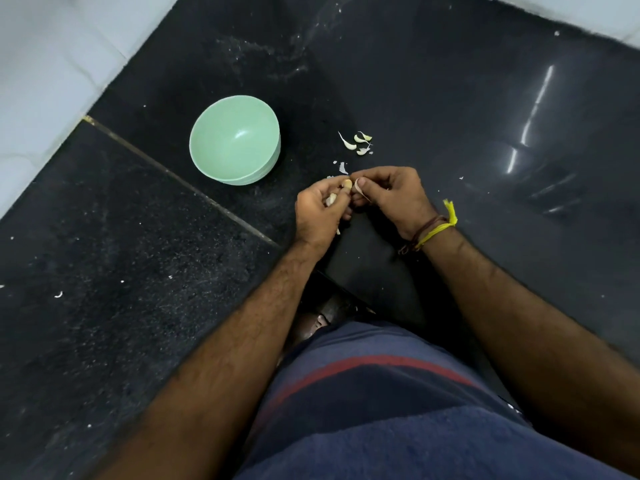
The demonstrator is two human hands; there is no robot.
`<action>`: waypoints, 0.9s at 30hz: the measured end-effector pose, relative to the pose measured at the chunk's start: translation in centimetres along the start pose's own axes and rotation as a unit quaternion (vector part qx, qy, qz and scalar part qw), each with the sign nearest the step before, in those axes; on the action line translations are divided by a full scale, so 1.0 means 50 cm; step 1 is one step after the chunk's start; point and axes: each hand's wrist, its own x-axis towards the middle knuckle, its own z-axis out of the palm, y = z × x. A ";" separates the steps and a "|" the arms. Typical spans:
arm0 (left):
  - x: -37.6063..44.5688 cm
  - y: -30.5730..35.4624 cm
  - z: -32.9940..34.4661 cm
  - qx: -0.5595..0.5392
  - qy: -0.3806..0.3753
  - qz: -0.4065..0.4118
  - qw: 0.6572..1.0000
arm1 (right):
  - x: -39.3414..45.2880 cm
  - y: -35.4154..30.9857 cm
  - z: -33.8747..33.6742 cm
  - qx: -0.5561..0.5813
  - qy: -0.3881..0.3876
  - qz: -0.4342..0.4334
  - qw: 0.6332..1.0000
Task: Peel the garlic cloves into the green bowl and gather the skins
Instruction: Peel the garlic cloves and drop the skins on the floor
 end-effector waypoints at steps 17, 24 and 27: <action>0.002 0.007 -0.005 -0.030 -0.012 -0.009 0.999 | 0.018 -0.023 -0.006 -0.182 0.149 -0.011 0.972; -0.001 0.004 -0.007 -0.060 -0.008 -0.024 0.998 | 0.060 -0.068 -0.017 -0.352 0.165 -0.020 0.921; -0.002 0.008 -0.007 -0.065 0.002 -0.029 0.997 | 0.069 -0.071 -0.019 -0.383 0.149 -0.031 0.911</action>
